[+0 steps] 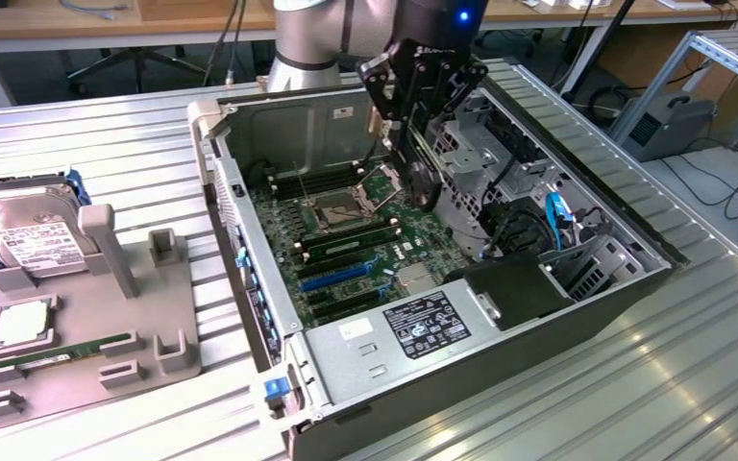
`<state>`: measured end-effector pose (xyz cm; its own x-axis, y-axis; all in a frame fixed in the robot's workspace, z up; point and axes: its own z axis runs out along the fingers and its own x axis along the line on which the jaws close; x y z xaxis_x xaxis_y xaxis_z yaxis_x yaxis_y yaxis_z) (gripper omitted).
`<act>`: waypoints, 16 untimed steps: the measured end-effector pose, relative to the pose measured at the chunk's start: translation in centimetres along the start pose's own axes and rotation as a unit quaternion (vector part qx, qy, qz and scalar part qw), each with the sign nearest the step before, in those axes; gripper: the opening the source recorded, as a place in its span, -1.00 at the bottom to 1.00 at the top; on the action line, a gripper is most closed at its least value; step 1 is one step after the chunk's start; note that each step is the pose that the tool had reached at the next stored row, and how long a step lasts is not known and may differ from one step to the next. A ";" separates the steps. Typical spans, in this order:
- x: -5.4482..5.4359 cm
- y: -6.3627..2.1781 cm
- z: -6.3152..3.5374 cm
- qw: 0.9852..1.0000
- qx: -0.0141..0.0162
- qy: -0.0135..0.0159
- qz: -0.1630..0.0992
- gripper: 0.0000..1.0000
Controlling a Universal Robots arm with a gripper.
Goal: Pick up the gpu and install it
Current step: 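Pick up the gpu and move the gpu toward the slot, then insert the gpu into the slot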
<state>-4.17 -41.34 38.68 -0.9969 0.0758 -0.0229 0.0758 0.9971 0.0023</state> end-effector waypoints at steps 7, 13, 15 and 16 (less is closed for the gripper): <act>-1.2 0.09 1.04 1.000 0.000 0.000 0.000 -0.45; -1.5 0.11 1.16 1.000 0.000 0.000 0.000 -0.45; -1.5 0.11 1.16 1.000 0.000 0.000 0.000 -0.45; -1.5 0.11 1.16 1.000 0.000 0.000 0.000 -0.45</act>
<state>-2.67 -41.34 37.56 -0.9969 0.0758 -0.0227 0.0758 0.9971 0.0023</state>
